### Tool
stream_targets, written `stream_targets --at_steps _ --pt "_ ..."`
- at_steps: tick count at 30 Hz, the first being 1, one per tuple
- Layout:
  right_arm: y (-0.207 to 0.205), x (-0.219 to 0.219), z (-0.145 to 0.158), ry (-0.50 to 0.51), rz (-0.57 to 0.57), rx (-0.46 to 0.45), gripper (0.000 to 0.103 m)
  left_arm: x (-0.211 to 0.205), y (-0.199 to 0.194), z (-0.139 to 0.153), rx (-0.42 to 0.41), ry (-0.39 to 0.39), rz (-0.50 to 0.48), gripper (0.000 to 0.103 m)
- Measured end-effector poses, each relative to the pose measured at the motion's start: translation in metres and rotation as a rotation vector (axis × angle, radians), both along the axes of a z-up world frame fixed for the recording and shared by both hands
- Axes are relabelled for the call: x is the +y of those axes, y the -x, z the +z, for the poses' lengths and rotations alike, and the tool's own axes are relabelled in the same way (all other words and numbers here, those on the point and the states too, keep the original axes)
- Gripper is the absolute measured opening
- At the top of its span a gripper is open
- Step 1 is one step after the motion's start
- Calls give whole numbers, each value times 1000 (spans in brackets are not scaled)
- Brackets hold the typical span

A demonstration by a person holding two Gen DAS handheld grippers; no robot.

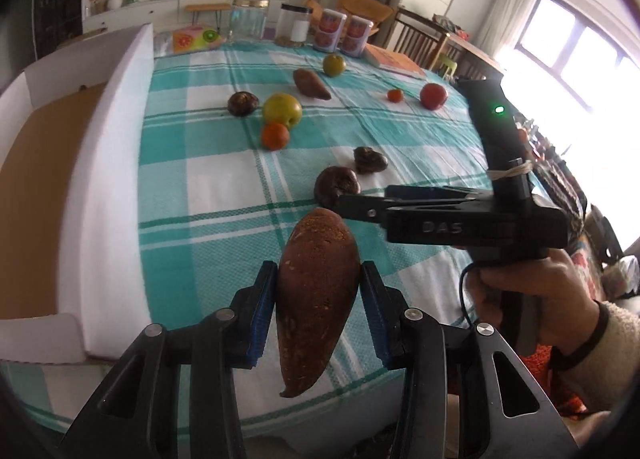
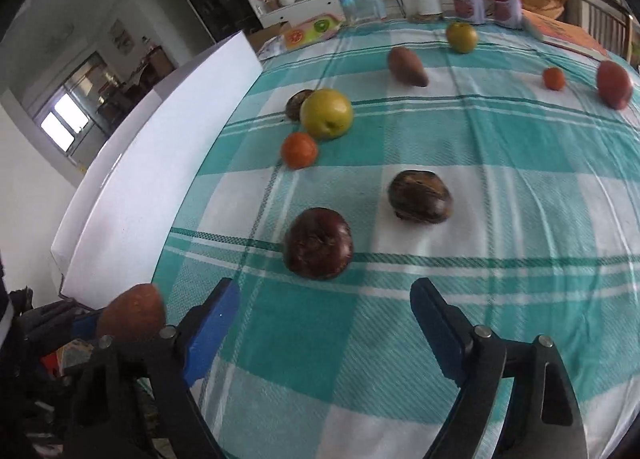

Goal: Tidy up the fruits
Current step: 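Carry the sweet potato toward the box while the right gripper grasps a mangosteen, then release the sweet potato into the box while the right gripper drops the mangosteen there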

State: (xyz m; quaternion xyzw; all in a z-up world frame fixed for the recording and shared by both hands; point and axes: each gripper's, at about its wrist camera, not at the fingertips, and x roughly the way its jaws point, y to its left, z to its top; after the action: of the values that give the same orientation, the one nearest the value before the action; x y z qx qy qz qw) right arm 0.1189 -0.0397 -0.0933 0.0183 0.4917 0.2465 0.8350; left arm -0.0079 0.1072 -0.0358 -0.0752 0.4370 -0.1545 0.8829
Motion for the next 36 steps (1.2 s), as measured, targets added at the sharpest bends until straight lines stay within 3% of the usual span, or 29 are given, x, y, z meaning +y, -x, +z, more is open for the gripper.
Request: stream_targets --at_steps 3,4,5,16,25,28,32,34,36 --pt "-9 24 -9 85 9 -39 79 9 3 12 -33 -35 36 43" --pt "-10 28 -11 107 9 -46 71 10 3 14 -40 -53 45 43" --pt "-10 30 -13 131 0 -55 45 10 1 15 -45 -68 53 43" --pt "15 8 13 74 -11 -74 46 9 -12 11 -58 -137 77 43" --pt "24 3 12 63 -19 -62 46 4 -11 13 -80 -172 70 43" --pt "28 5 22 38 -22 -66 46 11 -9 19 -80 -110 67 43" --pt "31 34 65 -50 37 -106 46 60 -5 53 -81 131 112 43" --pt "33 62 95 -107 105 -141 46 93 -2 70 -119 138 189 43" --pt "34 97 117 -155 191 -153 46 128 0 77 -150 73 293 43"
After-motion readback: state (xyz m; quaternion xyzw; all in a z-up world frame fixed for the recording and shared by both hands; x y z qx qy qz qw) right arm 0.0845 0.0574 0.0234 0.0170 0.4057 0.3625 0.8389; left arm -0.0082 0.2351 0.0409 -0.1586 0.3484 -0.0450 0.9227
